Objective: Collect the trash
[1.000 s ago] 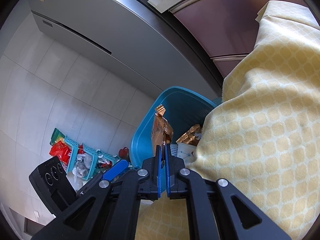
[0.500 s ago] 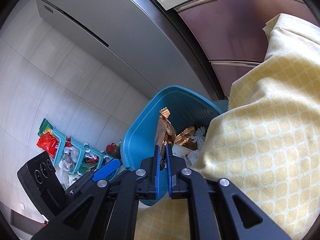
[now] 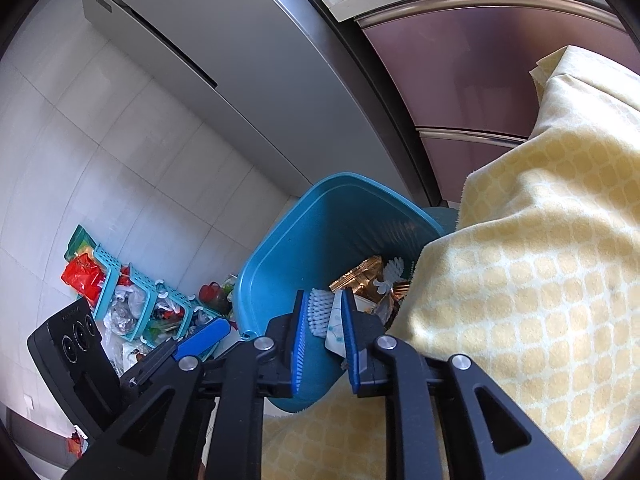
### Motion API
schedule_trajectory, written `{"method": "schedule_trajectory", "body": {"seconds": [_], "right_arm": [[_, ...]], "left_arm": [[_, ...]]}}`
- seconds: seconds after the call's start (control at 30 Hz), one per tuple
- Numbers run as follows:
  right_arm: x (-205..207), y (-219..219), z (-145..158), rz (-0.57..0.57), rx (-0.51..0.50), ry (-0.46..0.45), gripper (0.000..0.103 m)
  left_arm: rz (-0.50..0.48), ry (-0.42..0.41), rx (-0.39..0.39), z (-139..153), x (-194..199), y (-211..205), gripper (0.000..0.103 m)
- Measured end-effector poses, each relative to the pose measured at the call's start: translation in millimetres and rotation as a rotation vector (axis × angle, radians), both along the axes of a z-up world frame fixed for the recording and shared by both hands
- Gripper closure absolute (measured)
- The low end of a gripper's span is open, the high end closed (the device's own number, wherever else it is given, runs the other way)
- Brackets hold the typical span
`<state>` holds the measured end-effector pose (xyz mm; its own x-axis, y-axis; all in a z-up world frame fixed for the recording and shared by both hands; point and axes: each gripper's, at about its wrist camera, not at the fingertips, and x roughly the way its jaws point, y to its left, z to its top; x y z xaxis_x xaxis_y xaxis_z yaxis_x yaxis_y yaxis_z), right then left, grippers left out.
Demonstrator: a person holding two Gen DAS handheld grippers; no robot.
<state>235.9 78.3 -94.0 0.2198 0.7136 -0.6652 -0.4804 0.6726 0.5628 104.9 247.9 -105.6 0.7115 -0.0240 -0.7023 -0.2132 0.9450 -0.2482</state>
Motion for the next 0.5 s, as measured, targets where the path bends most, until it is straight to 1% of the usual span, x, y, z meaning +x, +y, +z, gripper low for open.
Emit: {"method": "schedule_trajectory", "body": {"seconds": [0.07, 0.13, 0.23, 0.27, 0.4, 0.5], "right_arm": [[-2.7, 0.8, 0.8, -0.001, -0.001, -0.008, 0.082], [-6.0, 1.2, 2.6, 0.005, -0.006, -0.021, 0.076], [-12.1, -0.9, 7.5, 0.018, -0.006, -0.049, 0.071], [-13.8, -2.2, 9.8, 0.019, -0.008, -0.063, 0.071], [-25.1, -10.2, 21.0, 0.022, -0.009, -0.123, 0.062], [-37.8, -20.8, 31.3, 0.010, -0.019, -0.190, 0.052]], "left_arm": [[0.000, -0.004, 0.007, 0.7, -1.5, -0.6, 0.039], [-0.003, -0.009, 0.012, 1.2, -3.4, -0.9, 0.039], [-0.002, -0.014, 0.021, 2.5, -7.2, -1.2, 0.038], [-0.004, -0.018, 0.021, 3.3, -9.1, -1.4, 0.038], [-0.010, -0.037, 0.026, 7.9, -17.9, -3.0, 0.035], [-0.014, -0.065, 0.038, 15.0, -27.0, -6.8, 0.033]]}}
